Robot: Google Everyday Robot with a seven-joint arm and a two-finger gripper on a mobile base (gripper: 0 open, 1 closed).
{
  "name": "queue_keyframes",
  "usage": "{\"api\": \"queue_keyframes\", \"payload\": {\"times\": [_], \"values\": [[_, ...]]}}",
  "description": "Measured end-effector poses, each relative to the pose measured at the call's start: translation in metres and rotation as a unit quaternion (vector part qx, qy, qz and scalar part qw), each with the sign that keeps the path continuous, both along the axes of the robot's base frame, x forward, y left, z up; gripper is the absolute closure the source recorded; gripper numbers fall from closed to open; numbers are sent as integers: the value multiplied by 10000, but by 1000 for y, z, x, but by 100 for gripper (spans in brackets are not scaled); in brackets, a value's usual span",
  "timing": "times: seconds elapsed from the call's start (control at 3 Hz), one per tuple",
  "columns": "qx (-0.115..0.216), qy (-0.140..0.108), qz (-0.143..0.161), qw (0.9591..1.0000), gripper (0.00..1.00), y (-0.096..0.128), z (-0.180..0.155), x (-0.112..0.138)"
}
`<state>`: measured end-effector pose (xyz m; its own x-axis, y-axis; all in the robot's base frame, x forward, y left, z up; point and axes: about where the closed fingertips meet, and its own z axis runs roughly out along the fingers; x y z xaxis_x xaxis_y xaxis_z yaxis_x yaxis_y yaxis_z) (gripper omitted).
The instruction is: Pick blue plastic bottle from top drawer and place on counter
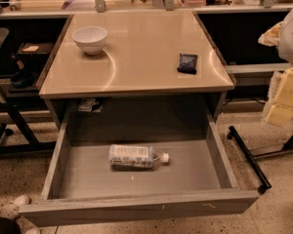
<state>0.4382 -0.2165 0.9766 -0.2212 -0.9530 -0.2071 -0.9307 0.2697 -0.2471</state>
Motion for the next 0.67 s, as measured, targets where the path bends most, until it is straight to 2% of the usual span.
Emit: {"api": "queue_keyframes", "payload": {"times": [0.33, 0.67], "values": [[0, 0, 0, 10000, 0, 0, 0, 0], [27, 73, -57, 10000, 0, 22, -21, 3]]}}
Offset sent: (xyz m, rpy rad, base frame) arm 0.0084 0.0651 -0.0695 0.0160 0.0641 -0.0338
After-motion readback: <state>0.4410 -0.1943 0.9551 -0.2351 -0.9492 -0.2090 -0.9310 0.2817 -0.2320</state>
